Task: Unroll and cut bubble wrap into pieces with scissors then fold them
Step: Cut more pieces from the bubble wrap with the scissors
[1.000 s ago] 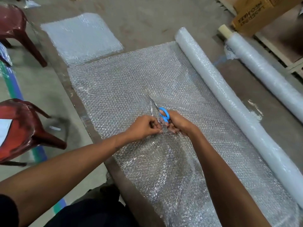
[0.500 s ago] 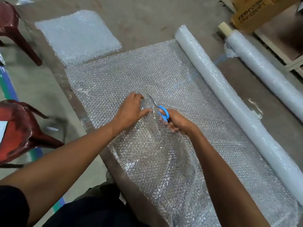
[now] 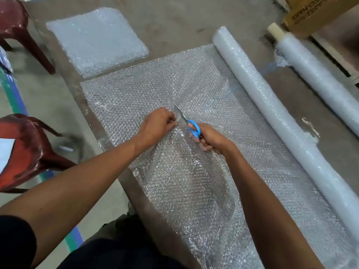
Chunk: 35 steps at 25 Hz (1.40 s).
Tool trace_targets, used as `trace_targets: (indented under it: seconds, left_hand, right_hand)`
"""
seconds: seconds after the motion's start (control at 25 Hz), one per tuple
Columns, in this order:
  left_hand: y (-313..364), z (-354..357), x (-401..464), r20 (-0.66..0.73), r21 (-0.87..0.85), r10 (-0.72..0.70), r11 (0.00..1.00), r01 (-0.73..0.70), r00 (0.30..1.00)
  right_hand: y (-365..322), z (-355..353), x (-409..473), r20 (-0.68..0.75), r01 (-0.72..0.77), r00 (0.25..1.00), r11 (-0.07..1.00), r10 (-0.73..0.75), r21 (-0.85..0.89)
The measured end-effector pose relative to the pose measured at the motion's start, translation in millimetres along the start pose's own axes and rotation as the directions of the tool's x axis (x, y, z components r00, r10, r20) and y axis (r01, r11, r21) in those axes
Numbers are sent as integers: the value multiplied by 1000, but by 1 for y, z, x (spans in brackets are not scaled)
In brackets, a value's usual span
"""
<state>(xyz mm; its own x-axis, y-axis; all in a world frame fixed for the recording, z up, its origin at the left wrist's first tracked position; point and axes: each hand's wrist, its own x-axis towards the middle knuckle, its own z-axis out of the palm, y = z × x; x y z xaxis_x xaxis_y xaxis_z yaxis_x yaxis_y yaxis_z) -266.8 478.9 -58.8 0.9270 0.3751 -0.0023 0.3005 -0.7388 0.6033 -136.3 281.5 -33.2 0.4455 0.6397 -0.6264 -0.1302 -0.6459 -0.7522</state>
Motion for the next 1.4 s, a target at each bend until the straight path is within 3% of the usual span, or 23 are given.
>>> trace_targets:
  seconds: [0.28, 0.56, 0.68, 0.8, 0.96, 1.4]
  left_hand:
    - [1, -4, -5, -12, 100, 72, 992, -70, 997]
    - [-13, -12, 8, 23, 137, 156, 978, -158, 988]
    - [-20, -17, 13, 59, 113, 200, 972, -205, 978]
    - [-27, -19, 12, 61, 105, 249, 962, -254, 967]
    - [-32, -23, 12, 41, 90, 283, 954, -286, 958]
    - [-50, -32, 13, 47, -96, 261, 962, -256, 964]
  right_hand:
    - [-14, -3, 10, 30, -59, 998, 998, 59, -2]
    - [-29, 13, 31, 2, 3, 1000, 1000, -3, 10]
    - [-37, 14, 36, 9, -23, 1000, 999, 23, -39]
    - [-49, 18, 40, 61, -53, 997, 998, 51, 23]
    - [-62, 22, 52, 2, -25, 1000, 999, 25, 34]
    - [-82, 28, 84, -12, -8, 1000, 1000, 7, -13]
